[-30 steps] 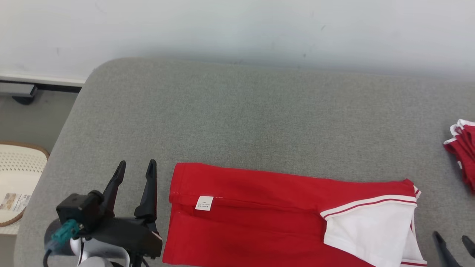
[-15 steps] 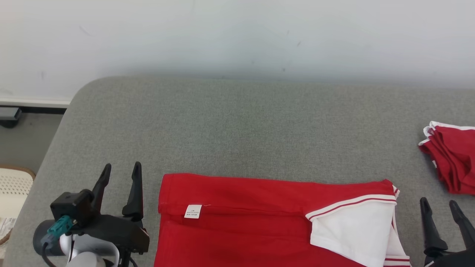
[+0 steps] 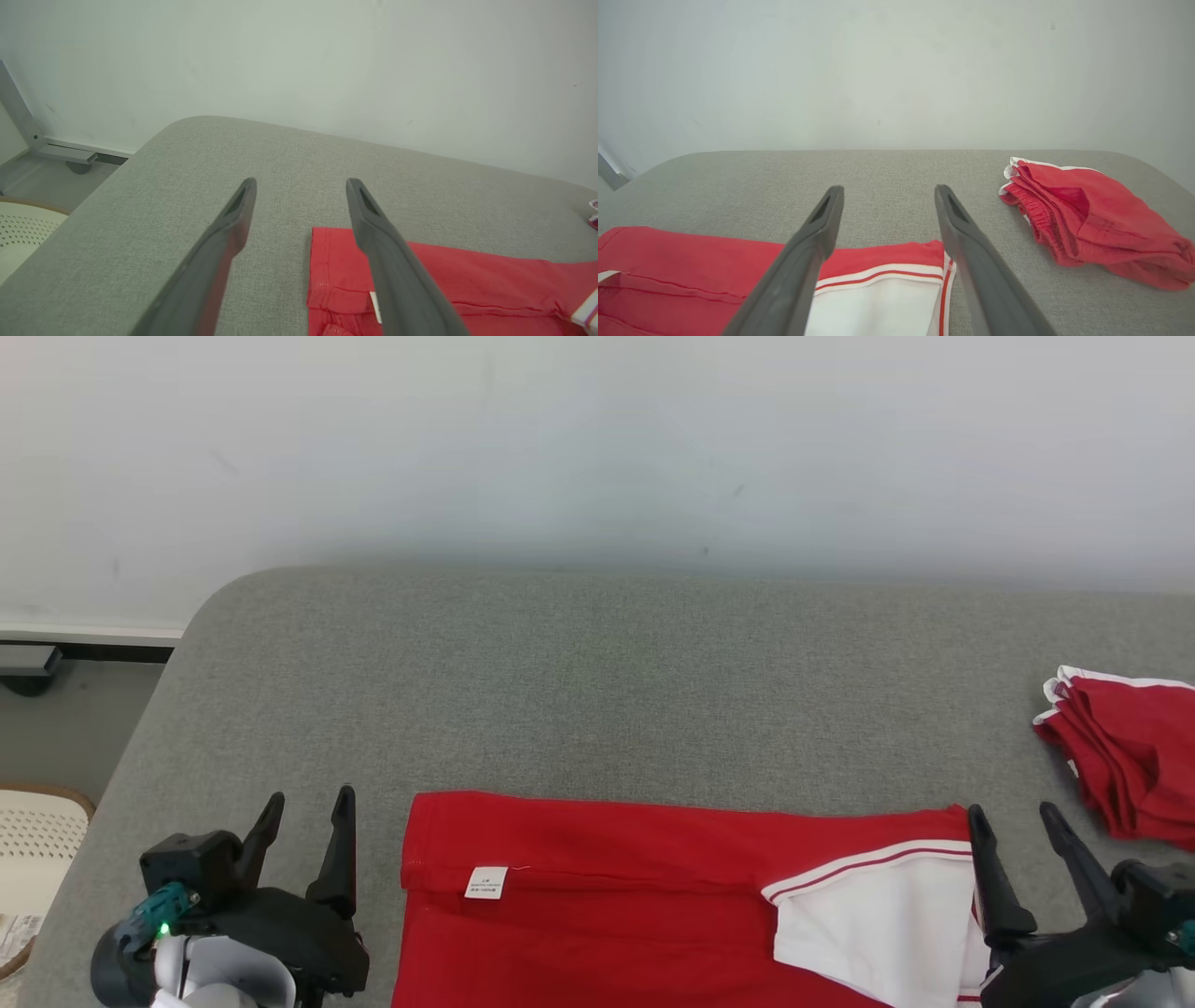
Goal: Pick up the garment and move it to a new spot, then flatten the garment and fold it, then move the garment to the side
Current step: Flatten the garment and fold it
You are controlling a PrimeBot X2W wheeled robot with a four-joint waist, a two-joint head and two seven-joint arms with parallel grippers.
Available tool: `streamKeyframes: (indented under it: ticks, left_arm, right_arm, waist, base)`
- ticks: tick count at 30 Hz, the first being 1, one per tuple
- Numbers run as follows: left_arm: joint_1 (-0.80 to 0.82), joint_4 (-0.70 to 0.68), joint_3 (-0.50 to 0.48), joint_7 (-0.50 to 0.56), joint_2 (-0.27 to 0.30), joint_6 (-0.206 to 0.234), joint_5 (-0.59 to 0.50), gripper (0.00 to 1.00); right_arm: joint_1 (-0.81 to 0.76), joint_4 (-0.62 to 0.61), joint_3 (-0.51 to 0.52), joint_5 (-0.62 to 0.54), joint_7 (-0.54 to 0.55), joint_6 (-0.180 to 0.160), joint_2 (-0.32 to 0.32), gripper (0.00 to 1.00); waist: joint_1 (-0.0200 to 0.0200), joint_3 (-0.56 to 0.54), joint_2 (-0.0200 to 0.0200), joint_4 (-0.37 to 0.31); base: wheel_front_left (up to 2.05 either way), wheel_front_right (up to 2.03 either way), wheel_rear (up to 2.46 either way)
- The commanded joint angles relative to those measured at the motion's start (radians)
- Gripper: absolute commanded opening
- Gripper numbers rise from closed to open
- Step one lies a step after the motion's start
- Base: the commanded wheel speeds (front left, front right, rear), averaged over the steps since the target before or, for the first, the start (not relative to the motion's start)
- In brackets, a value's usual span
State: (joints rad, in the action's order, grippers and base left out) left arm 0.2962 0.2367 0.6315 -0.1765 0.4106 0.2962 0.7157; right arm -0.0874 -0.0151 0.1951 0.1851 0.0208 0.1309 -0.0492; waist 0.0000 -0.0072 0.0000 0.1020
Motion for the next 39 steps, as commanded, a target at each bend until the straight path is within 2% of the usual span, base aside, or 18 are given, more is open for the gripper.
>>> streamKeyframes:
  ticks: [1, 10, 19, 29, 35, 39]
  left_arm:
    - [-0.002, 0.015, -0.002, 0.003, -0.001, -0.009, 0.010, 1.00]
    - [-0.009, 0.069, -0.004, -0.051, -0.016, -0.037, 0.001, 1.00]
    - [-0.054, 0.047, -0.048, -0.089, -0.044, -0.091, -0.040, 1.00]
    - [-0.058, 0.042, -0.082, -0.089, -0.058, -0.109, -0.082, 1.00]
    - [-0.045, 0.034, -0.092, -0.089, -0.064, -0.119, -0.103, 1.00]
    - [-0.040, 0.032, -0.096, -0.089, -0.071, -0.122, -0.109, 1.00]
  right_arm:
    - [0.017, 0.009, -0.006, -0.013, -0.007, 0.000, -0.003, 1.00]
    - [0.034, 0.044, -0.017, -0.025, -0.023, 0.000, -0.003, 1.00]
    - [0.031, 0.049, -0.004, -0.017, -0.026, 0.000, -0.003, 1.00]
    - [0.039, 0.032, -0.007, -0.015, -0.014, 0.000, -0.003, 1.00]
    - [0.053, 0.004, -0.007, -0.009, 0.049, 0.000, -0.003, 1.00]
    - [0.048, -0.034, 0.021, -0.014, 0.178, 0.000, -0.003, 1.00]
  waist:
    - [0.0000, 0.000, 0.0000, 0.003]
    - [0.0000, -0.003, 0.0000, 0.006]
    - [0.0000, 0.004, 0.0000, 0.006]
    - [0.0000, 0.024, 0.0000, 0.019]
    - [0.0000, 0.049, 0.0000, 0.022]
    - [0.0000, 0.060, 0.0000, 0.023]
  base:
    - [0.00, 0.00, 0.00]
    - [0.00, 0.00, 0.00]
    - [0.00, 0.00, 0.00]
    - [0.00, 0.00, 0.00]
    - [0.00, 0.00, 0.00]
    - [0.00, 0.00, 0.00]
